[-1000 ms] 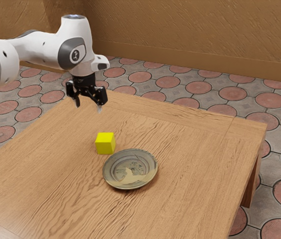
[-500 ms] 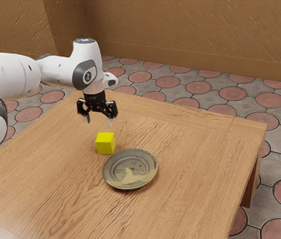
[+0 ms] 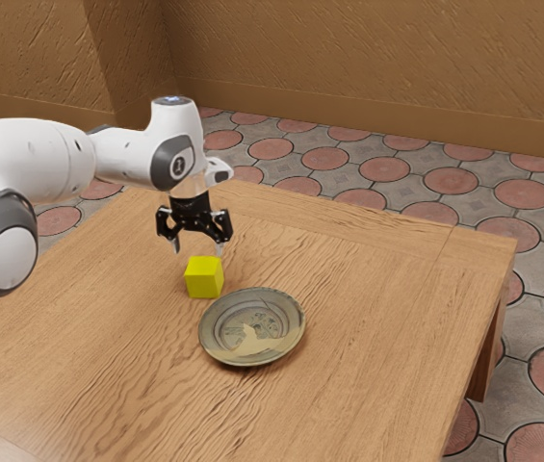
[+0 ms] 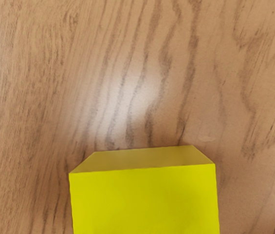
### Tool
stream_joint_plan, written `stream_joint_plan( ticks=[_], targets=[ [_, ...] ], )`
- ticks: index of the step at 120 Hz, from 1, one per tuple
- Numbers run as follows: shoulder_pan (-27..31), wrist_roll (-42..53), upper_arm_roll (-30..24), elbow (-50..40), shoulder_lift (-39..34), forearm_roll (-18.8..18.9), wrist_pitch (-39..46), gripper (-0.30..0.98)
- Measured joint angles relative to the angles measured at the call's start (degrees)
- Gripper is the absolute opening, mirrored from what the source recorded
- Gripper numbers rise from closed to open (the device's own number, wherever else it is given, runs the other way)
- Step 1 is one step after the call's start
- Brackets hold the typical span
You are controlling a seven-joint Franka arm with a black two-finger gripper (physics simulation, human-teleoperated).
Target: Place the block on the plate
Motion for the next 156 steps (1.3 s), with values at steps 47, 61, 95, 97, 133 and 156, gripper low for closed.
stream_joint_plan(
  ticks=[47,61,95,97,133,156],
  targets=[
    [1.05,-0.41,-1.22,0.34,2.83,-0.51,2.29,0.69],
    [1.18,-0.42,-1.32,0.0,2.83,-0.59,2.85,0.69],
    [1.19,-0.42,-1.33,-0.3,3.62,-1.32,3.53,0.69],
    [1.2,-0.42,-1.33,-0.3,3.69,-1.33,3.6,0.69],
    [1.69,-0.34,-1.66,-0.2,5.02,-1.46,4.21,0.68],
    [1.67,-0.32,-1.77,-0.16,5.38,-1.45,4.37,0.53]
  ],
)
